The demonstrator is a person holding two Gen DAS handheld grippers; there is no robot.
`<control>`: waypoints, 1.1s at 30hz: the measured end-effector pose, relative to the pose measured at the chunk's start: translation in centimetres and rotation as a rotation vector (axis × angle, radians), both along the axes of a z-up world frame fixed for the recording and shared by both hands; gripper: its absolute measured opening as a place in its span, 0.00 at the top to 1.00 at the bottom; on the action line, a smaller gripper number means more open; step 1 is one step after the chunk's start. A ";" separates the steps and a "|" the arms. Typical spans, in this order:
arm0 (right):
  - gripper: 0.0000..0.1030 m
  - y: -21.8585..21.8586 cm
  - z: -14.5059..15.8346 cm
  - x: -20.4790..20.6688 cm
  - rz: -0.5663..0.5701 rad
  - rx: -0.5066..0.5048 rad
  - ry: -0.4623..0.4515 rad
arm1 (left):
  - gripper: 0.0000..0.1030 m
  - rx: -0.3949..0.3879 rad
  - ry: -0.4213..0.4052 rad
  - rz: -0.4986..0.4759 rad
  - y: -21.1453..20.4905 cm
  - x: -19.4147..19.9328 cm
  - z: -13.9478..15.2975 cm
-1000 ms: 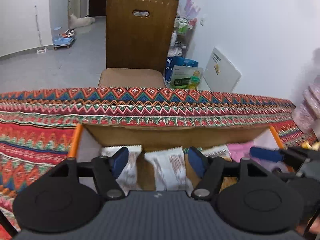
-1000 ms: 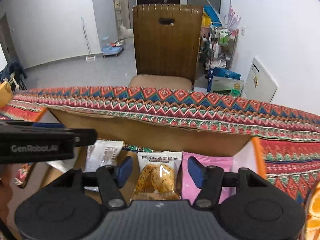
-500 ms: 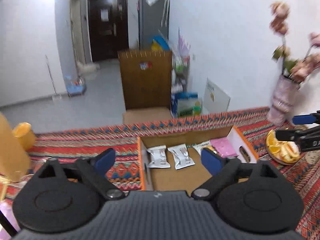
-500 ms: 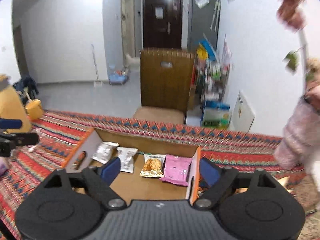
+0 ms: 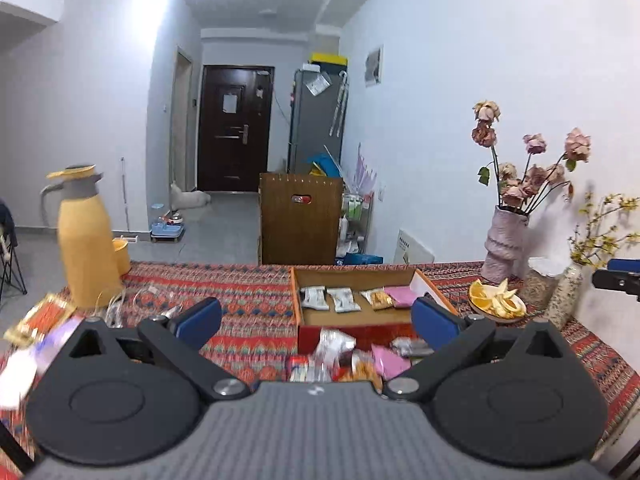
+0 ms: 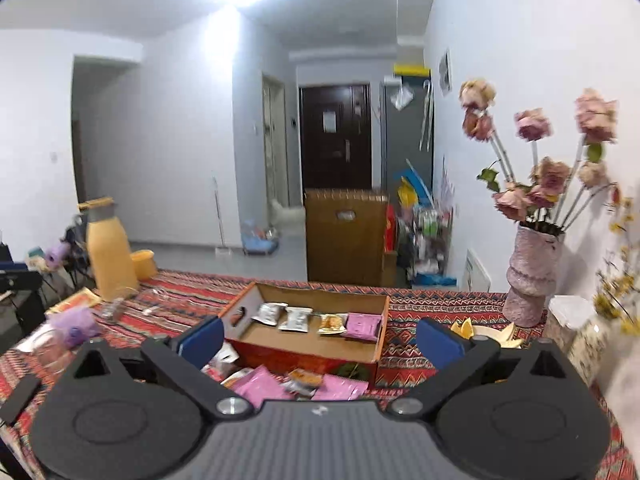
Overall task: Organize snacks
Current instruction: 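Withdraw both tools from the box back toward the snack pile, then grasp a blue-and-white wafer packet with the left tool while the right tool reaches a white packet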
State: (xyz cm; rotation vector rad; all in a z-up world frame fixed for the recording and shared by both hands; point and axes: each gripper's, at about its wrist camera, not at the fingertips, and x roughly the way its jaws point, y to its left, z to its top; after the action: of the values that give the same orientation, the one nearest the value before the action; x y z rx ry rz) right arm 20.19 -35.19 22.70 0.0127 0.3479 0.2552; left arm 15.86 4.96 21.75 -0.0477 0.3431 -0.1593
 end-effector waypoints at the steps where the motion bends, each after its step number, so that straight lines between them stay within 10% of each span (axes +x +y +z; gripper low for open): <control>1: 0.00 0.0 -0.6 -2.1 -0.001 0.000 -0.021 | 0.00 0.008 -0.007 0.003 0.3 -1.5 -0.8; 7: 0.00 1.3 -6.1 -12.0 -0.022 -0.042 -0.132 | 0.00 0.064 -0.109 0.114 1.0 -10.6 -7.2; 15: 0.00 5.2 -16.2 -18.6 -0.137 -0.086 -0.123 | 0.00 0.086 -0.021 0.173 0.5 -13.2 -14.2; 33: 0.00 7.6 -22.8 -13.9 -0.200 -0.030 0.102 | 0.00 0.047 0.125 0.142 0.9 -8.0 -18.8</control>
State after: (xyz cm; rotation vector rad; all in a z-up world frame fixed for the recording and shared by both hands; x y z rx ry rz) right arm 6.26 -27.61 -0.14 0.0304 0.4485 0.0508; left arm 7.85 5.83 2.90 -0.0350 0.4662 -0.0078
